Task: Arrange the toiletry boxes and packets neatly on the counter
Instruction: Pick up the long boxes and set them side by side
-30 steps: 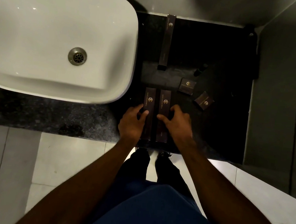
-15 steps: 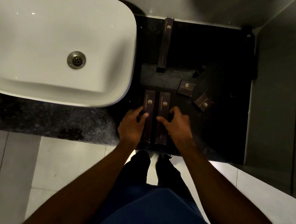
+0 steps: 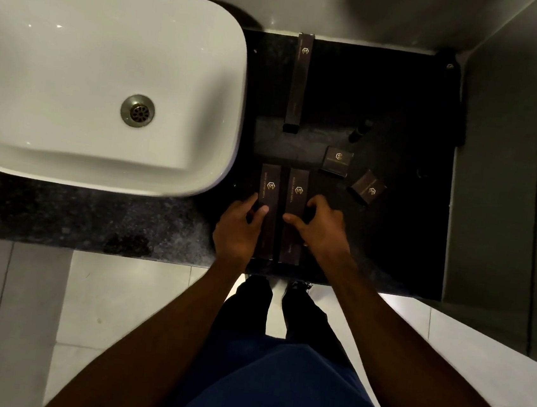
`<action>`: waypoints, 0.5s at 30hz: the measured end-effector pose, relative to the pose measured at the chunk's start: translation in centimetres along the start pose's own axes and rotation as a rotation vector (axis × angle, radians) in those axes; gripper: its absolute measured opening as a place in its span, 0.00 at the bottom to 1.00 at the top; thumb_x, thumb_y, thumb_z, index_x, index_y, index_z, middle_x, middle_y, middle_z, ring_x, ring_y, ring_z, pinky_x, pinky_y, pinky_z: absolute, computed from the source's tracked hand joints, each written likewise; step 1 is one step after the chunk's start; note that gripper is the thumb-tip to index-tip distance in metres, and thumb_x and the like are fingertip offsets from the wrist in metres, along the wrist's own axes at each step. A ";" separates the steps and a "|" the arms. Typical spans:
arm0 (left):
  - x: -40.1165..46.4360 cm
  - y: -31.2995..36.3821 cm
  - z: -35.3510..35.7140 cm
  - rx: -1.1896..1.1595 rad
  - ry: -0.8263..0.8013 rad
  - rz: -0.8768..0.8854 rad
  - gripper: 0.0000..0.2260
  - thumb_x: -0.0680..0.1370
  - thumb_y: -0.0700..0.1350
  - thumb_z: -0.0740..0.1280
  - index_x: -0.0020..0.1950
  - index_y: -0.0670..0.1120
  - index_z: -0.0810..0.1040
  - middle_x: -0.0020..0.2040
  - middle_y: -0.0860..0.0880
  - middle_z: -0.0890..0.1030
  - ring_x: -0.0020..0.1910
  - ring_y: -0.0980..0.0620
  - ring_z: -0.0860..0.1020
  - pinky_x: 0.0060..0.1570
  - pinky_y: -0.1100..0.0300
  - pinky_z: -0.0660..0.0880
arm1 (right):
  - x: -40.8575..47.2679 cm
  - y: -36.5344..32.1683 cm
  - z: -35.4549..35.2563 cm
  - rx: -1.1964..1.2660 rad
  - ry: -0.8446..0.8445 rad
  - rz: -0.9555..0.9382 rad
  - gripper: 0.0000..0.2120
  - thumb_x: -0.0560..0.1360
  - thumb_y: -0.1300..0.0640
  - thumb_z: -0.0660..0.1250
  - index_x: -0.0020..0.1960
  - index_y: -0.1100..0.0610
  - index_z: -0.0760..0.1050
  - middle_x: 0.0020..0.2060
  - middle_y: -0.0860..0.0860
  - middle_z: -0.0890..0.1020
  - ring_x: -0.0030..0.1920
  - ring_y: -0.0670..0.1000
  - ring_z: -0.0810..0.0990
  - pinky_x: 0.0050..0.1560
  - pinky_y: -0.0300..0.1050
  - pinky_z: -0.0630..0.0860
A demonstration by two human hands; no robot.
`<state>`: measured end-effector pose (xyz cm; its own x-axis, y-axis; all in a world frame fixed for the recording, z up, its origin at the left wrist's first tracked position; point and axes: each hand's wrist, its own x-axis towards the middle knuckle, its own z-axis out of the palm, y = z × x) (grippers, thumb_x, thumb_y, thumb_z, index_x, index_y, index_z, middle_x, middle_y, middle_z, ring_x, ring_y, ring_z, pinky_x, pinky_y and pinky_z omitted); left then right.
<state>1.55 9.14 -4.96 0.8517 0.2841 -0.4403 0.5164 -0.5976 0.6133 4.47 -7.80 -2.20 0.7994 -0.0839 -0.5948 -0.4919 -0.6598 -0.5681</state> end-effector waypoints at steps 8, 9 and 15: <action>0.8 5.3 -1.6 -0.207 0.232 0.124 0.16 0.78 0.56 0.66 0.63 0.51 0.77 0.52 0.54 0.78 0.51 0.53 0.79 0.54 0.56 0.75 | 1.7 2.3 -11.1 0.165 0.680 0.006 0.09 0.75 0.51 0.69 0.45 0.56 0.77 0.37 0.53 0.81 0.39 0.54 0.80 0.42 0.45 0.75; 1.6 6.8 -1.2 -0.189 0.213 0.177 0.14 0.78 0.54 0.66 0.62 0.51 0.77 0.54 0.53 0.79 0.51 0.52 0.79 0.53 0.56 0.75 | 3.3 2.6 -13.2 0.142 0.702 0.004 0.08 0.74 0.53 0.69 0.47 0.58 0.77 0.40 0.55 0.81 0.42 0.55 0.80 0.44 0.46 0.76; 8.3 14.4 2.5 0.269 -0.063 0.620 0.24 0.73 0.53 0.71 0.67 0.50 0.72 0.67 0.46 0.72 0.66 0.45 0.71 0.62 0.45 0.73 | 14.2 1.9 -21.6 -0.234 0.555 0.068 0.22 0.72 0.55 0.70 0.62 0.63 0.73 0.59 0.65 0.78 0.58 0.65 0.78 0.57 0.57 0.75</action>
<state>15.82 1.01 -1.37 0.9721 -0.2112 -0.1021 -0.1133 -0.8038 0.5840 22.33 -26.39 0.53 0.8604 -0.4671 -0.2038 -0.5096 -0.7809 -0.3613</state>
